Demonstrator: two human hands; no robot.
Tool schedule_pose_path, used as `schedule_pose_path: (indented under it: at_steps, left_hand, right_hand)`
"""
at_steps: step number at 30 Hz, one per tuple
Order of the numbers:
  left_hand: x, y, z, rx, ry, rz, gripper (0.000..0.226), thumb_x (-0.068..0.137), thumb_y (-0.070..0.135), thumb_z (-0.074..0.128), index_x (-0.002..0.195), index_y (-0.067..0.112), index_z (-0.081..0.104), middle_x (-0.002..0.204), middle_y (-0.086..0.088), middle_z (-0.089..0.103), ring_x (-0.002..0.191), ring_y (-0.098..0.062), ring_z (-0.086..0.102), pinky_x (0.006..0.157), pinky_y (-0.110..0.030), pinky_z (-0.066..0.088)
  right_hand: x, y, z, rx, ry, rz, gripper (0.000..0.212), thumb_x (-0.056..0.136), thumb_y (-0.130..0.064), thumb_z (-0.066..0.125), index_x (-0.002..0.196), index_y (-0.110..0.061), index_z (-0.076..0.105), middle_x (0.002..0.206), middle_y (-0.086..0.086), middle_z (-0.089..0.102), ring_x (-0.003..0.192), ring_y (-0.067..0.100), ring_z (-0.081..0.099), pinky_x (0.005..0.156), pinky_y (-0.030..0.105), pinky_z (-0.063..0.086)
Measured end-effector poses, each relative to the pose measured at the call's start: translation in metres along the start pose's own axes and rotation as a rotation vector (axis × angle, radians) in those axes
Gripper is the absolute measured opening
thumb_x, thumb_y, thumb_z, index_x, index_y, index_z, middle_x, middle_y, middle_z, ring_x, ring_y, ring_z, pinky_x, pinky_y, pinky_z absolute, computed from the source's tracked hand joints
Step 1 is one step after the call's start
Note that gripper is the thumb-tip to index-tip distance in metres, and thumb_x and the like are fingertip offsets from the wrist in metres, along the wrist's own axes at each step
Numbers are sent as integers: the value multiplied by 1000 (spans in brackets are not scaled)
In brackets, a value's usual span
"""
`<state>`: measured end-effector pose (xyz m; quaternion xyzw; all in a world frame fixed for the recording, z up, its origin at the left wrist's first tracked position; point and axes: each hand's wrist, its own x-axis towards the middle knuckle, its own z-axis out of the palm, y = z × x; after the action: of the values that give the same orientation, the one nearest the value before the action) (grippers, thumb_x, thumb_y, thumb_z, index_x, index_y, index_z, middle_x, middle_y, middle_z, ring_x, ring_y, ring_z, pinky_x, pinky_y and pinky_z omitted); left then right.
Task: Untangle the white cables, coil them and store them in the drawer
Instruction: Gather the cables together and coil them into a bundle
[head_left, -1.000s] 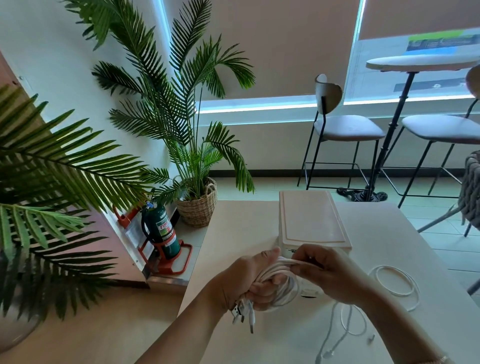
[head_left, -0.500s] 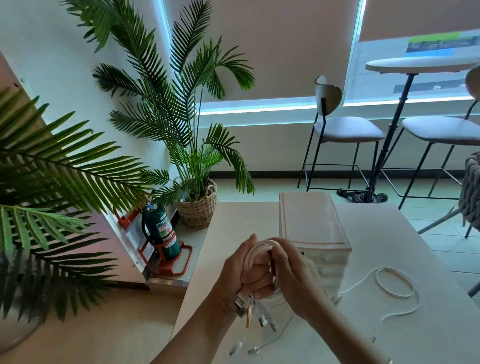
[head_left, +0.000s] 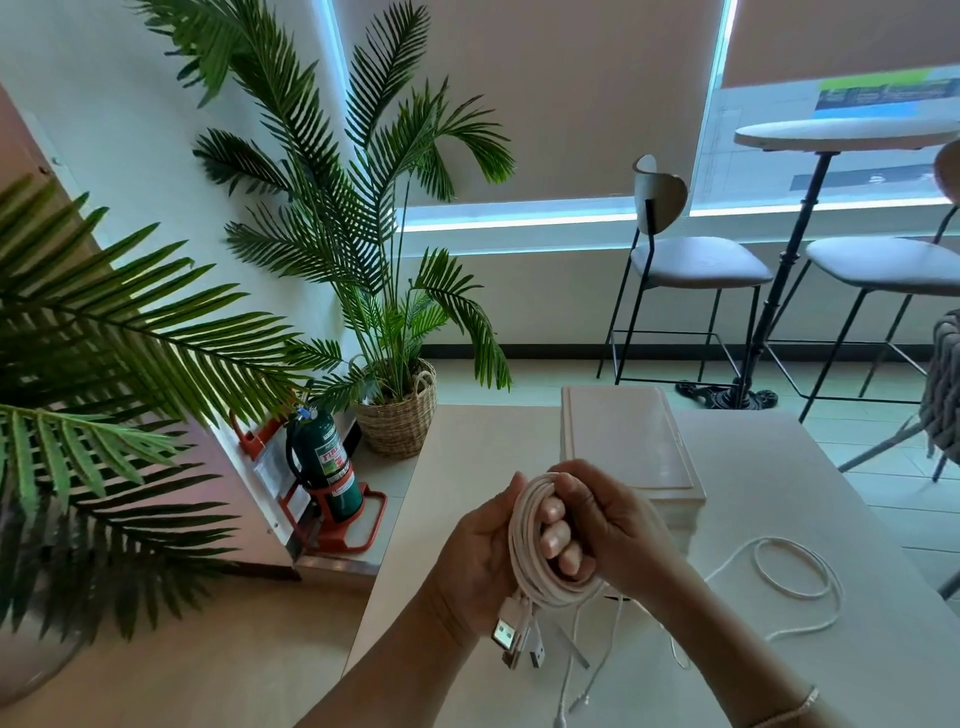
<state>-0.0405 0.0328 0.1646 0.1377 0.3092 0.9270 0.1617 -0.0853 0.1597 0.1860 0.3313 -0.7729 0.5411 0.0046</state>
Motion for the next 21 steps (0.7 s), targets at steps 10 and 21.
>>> schedule_pose_path:
  at_steps: [10, 21]
  left_hand:
    - [-3, 4, 13, 85, 38, -83, 37, 98, 31, 31, 88, 8, 59, 71, -6, 68, 80, -23, 65, 92, -33, 42]
    - [11, 9, 7, -6, 281, -103, 70, 94, 59, 17, 48, 17, 50, 28, 8, 37, 23, -4, 35, 43, -17, 39]
  right_hand:
    - [6, -1, -10, -16, -54, -78, 19, 86, -41, 43, 73, -37, 57, 58, -6, 58, 53, 5, 53, 51, 12, 38]
    - [10, 11, -1, -29, -66, 10, 19, 93, -41, 46, 78, -37, 57, 56, -5, 52, 54, 3, 49, 55, 14, 38]
